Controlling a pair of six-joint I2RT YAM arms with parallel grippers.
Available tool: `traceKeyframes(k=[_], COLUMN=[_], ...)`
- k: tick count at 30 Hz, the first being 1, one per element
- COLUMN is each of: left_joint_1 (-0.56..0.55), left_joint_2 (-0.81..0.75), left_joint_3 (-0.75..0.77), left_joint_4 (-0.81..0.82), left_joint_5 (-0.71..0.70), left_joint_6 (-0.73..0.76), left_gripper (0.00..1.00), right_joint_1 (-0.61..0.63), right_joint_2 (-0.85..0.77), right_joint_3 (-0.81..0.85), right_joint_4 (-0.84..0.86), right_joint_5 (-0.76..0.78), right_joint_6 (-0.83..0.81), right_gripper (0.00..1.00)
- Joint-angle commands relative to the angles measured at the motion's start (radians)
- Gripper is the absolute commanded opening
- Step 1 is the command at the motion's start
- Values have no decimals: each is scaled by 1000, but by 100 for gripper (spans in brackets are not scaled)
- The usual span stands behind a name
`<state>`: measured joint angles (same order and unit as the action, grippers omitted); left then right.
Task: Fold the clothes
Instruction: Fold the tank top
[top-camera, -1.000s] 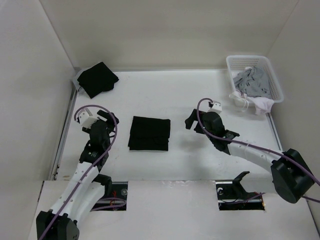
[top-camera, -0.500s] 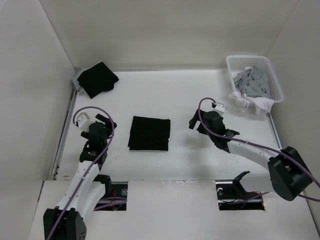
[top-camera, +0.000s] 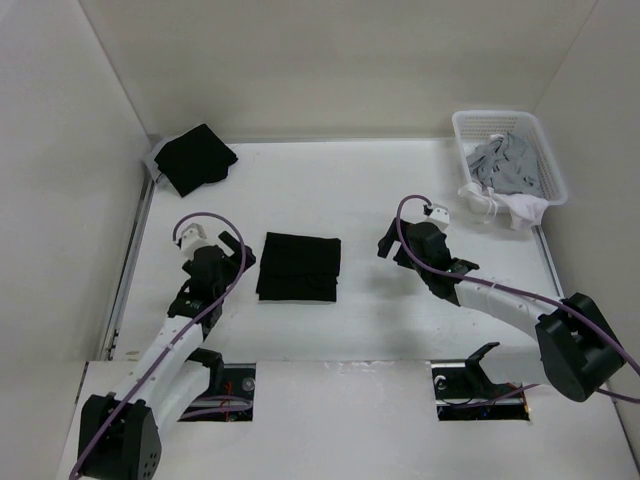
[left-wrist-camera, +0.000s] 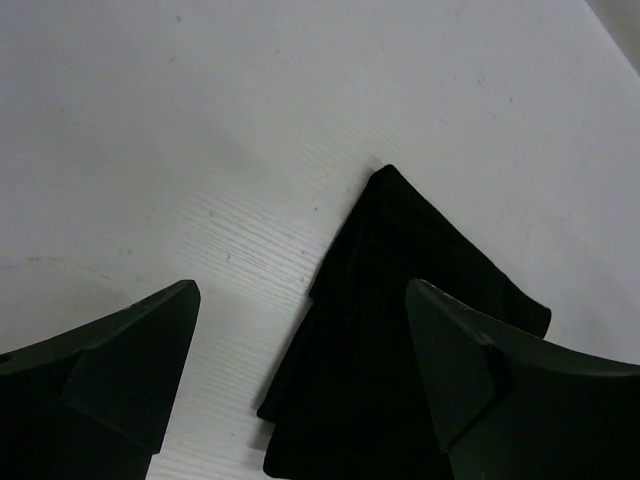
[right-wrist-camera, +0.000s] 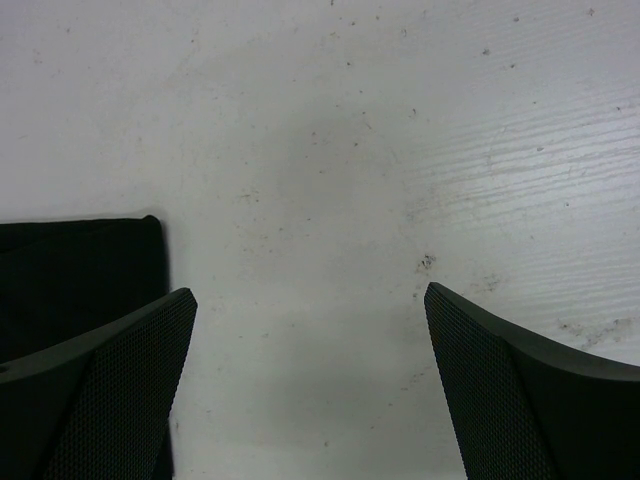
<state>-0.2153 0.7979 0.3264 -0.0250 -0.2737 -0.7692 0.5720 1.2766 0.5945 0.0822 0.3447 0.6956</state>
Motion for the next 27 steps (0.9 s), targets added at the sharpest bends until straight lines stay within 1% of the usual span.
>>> traceKeyframes(k=[1,9,15,20,27], left_joint_1=[-20,-111,-112,-89,-88], left_joint_2=[36,145,135,72,87], left_joint_3=[-6,19,8,-7,-3], left_joint_4=[45,33,31,40,43], left_joint_5=[53,64,73,67,73], left_joint_6=[28,59,62,56,57], left_gripper=[86,87,87,87,87], right_joint_1=[1,10,19,18,22], right_joint_2=[-8,-5,-20,-8,-37], right_joint_3=[18,8,4,28,10], right_joint_4=[57,86,102,65,110], right_joint_5=[14,5,-7,-21,-47], right_joint_6=[-2,-10,-25,-16,-47], right_gripper=[100,100,100,100,100])
